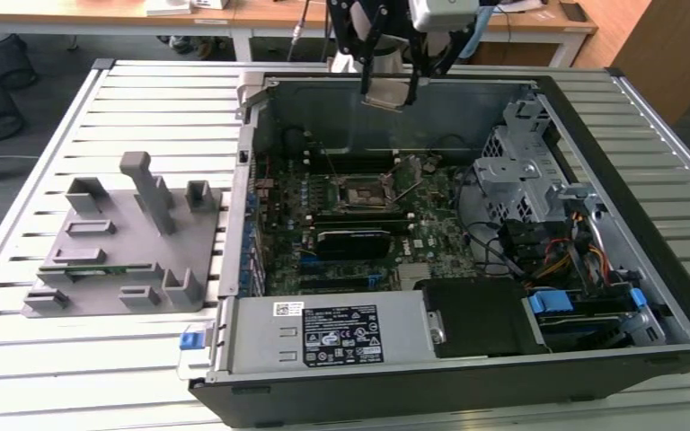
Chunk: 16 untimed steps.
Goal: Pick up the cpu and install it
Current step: 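Place the cpu into insertion slot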
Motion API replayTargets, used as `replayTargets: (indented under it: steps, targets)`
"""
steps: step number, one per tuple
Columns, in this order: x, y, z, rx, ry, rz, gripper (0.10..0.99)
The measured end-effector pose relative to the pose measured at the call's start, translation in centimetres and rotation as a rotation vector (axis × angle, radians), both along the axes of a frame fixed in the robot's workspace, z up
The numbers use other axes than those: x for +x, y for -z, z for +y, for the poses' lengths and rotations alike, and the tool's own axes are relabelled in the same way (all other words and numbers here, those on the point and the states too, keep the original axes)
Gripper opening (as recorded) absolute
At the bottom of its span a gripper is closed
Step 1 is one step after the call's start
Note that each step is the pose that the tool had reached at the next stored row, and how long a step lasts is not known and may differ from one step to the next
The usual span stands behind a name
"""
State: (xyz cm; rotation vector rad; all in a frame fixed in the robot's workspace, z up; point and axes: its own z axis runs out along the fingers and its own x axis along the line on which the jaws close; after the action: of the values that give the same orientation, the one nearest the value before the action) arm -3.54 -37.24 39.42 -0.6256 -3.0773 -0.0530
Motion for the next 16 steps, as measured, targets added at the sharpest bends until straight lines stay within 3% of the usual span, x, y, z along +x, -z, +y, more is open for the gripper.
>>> replayTargets:
  steps: [16]
  targets:
    - [0.0,0.45,0.0,0.0,0.29,0.0001,0.541]
